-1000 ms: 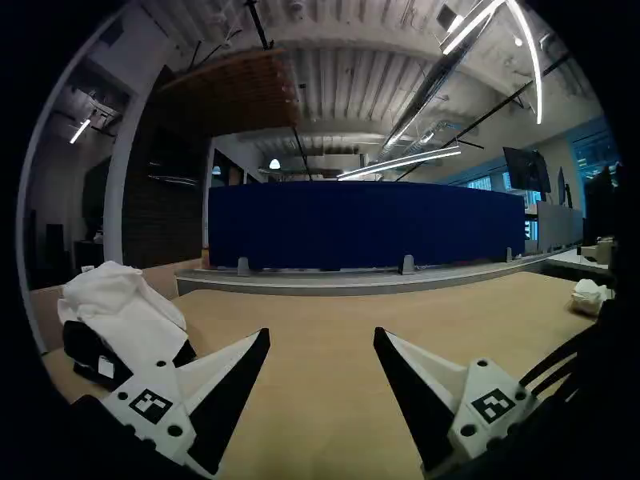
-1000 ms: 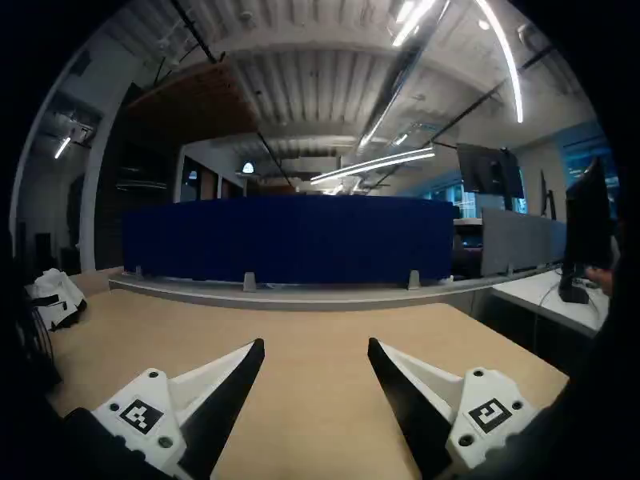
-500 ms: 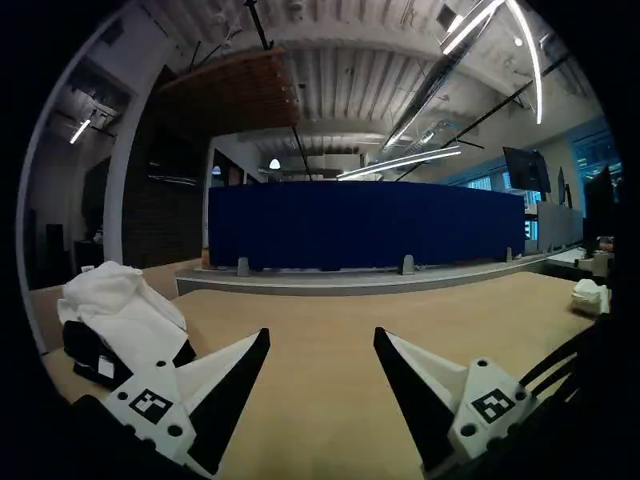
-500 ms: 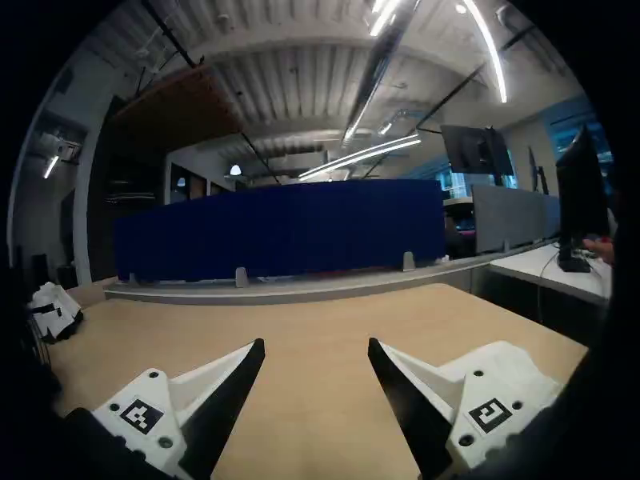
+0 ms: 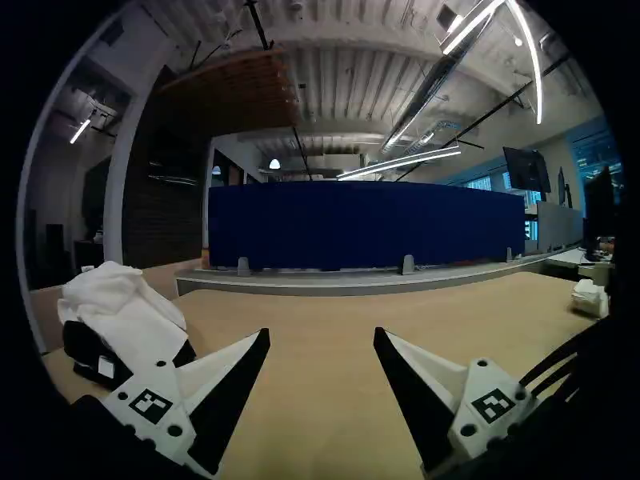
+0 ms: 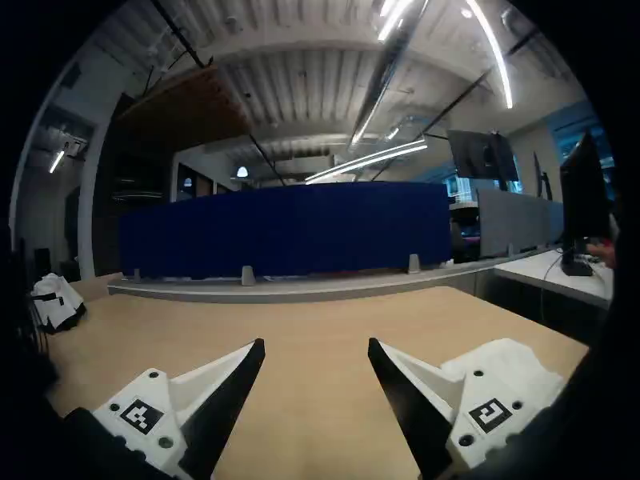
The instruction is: Fold towel
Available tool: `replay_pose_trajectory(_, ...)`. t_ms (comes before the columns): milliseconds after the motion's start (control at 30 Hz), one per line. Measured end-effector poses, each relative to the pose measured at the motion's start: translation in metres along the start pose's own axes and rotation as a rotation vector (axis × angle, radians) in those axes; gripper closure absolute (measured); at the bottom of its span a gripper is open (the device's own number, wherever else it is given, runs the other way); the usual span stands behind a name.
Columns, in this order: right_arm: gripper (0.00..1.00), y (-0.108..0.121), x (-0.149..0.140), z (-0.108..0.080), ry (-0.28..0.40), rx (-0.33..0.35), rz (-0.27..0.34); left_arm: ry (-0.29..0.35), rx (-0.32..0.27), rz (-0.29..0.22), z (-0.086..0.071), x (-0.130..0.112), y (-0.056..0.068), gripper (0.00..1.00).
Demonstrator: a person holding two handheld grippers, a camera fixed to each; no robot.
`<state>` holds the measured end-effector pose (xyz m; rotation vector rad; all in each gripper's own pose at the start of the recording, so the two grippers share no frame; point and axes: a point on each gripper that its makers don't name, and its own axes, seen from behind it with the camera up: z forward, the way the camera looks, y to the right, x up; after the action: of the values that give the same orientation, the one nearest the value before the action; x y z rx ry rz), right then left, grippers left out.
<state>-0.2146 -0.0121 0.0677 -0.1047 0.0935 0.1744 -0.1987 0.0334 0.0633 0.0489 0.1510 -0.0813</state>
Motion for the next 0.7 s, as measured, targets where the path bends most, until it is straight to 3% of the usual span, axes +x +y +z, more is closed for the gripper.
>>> replay_pose_trajectory(700,0.00,-0.0087,-0.0003,-0.0037,0.033,0.001,-0.061,0.000,0.000,0.000,0.0001,-0.0002,-0.0008,0.03)
